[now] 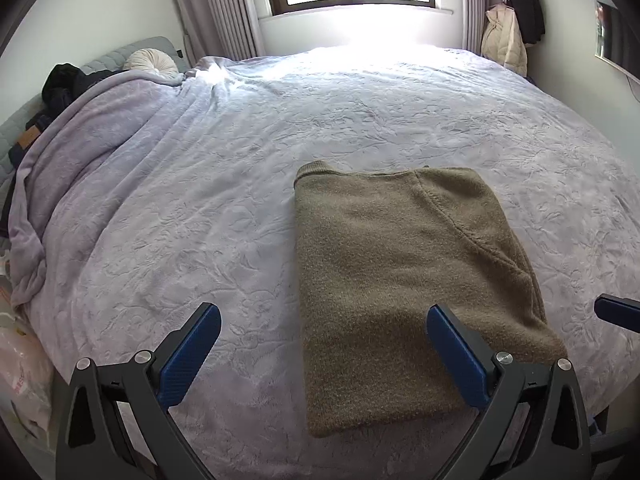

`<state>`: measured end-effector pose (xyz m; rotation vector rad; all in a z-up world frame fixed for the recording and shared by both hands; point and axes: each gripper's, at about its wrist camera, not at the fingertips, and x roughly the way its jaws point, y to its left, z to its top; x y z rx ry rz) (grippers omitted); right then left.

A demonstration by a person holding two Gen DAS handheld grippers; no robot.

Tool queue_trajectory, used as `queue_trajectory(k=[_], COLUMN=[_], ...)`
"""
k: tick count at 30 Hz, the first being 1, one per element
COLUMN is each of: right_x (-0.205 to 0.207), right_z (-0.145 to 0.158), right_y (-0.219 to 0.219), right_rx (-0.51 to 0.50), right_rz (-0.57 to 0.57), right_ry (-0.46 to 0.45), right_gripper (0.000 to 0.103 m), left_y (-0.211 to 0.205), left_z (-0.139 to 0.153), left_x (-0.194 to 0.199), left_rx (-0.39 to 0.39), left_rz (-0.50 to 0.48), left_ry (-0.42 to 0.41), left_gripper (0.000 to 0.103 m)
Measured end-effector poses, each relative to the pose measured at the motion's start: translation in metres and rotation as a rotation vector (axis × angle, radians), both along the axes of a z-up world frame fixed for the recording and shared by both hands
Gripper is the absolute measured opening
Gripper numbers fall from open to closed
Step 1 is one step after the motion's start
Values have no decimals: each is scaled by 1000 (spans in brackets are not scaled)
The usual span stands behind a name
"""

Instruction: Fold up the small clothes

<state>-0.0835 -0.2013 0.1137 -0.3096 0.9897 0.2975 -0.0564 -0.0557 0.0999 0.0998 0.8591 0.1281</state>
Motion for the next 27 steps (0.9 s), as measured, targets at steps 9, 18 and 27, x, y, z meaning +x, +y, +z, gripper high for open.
queue_trajectory(k=[9, 18, 27], right_x=[1, 1, 1], right_z=[-2, -1, 0], right_y=[-1, 0, -1], right_rx=[17, 15, 18], right_rz=[-2, -3, -1], right_ry=[10, 6, 4], right_gripper=[82, 82, 82], left_y=[-2, -9, -9], left_z=[9, 10, 11], left_x=[-7, -8, -9], left_rx=[11, 24, 17], left_rz=[-9, -22, -21], left_ry=[-35, -20, -21], left_gripper=[103, 103, 103])
